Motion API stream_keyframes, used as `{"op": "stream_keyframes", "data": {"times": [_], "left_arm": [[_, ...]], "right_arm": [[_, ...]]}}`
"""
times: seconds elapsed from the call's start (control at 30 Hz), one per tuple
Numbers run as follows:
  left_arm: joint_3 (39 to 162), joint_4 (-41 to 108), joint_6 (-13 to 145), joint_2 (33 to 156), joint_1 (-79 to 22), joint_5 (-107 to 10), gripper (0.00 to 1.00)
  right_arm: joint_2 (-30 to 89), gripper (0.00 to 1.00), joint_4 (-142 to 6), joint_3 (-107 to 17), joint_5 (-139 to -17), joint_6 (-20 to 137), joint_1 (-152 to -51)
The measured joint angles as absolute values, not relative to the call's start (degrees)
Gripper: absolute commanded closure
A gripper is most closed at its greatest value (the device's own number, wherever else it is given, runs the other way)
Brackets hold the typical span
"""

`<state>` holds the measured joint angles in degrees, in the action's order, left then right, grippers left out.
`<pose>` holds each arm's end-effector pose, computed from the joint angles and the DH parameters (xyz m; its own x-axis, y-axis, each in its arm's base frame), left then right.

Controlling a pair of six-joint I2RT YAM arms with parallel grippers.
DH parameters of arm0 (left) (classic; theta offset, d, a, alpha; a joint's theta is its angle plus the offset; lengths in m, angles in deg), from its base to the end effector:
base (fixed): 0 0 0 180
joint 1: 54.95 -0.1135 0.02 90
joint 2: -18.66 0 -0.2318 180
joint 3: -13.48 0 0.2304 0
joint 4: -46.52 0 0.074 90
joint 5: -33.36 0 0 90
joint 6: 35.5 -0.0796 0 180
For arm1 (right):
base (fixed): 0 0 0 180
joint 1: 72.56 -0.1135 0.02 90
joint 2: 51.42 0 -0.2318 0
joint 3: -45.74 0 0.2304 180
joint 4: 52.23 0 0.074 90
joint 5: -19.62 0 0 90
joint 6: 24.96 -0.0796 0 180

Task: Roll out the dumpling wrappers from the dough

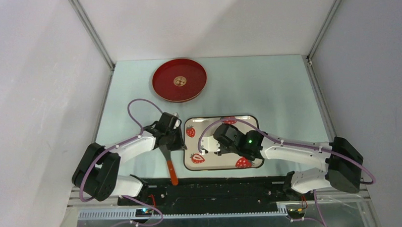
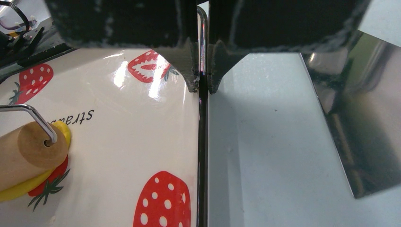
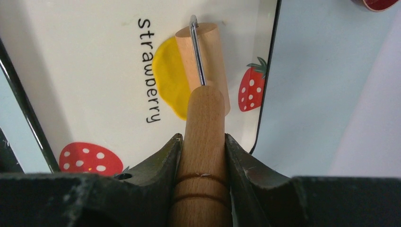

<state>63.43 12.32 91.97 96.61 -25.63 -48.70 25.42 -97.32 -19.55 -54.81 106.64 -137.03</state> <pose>0.2094 -0.1302 0.0968 -0.9413 -0.1623 -0.2958 -0.0397 0.9238 -0.3807 0.1382 0.2397 0.1672 0.2657 -0.9277 -0.2624 -0.8414 -0.0903 -0.5327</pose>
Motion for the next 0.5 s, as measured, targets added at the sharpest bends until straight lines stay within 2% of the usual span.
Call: {"op": "stream_keyframes", "data": {"times": [0.5], "left_arm": [[63.4, 12.3, 92.0, 96.6, -25.6, -48.7, 1.0]], "right_arm": [[23.5, 1.0, -96.0, -18.8, -55.8, 106.0, -137.2]]}}
